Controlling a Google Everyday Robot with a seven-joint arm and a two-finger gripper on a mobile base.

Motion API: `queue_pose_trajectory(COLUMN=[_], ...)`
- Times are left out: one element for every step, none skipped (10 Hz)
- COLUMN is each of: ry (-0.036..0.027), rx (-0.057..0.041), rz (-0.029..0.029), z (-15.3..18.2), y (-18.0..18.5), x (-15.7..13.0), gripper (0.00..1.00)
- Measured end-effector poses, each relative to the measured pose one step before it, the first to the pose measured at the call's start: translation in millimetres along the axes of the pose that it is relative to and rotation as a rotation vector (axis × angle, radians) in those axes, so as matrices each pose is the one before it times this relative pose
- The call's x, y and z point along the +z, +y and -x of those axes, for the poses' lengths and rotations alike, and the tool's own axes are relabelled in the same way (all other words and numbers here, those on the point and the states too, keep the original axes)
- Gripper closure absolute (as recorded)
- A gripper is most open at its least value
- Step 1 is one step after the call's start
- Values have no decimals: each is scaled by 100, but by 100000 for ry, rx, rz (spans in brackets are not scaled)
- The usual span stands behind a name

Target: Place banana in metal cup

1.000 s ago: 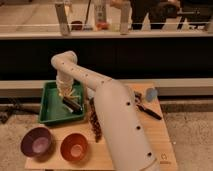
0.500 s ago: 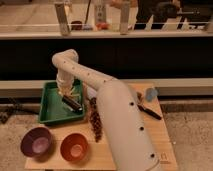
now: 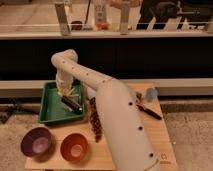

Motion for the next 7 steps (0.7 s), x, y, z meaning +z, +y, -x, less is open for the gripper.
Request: queue_pose_trajectory(ry=[444, 656, 585, 797, 680, 931, 773], rx=[-241, -94, 53, -115, -144, -50, 25], rz=[-23, -29, 137, 128, 8, -244, -124], z=[5, 18, 55, -60, -68, -83, -21], y=[-46, 68, 83, -155, -204, -177, -13], x=[-152, -252, -228, -341, -222, -298, -245], gripper=[86, 86, 86, 85, 82, 76, 75])
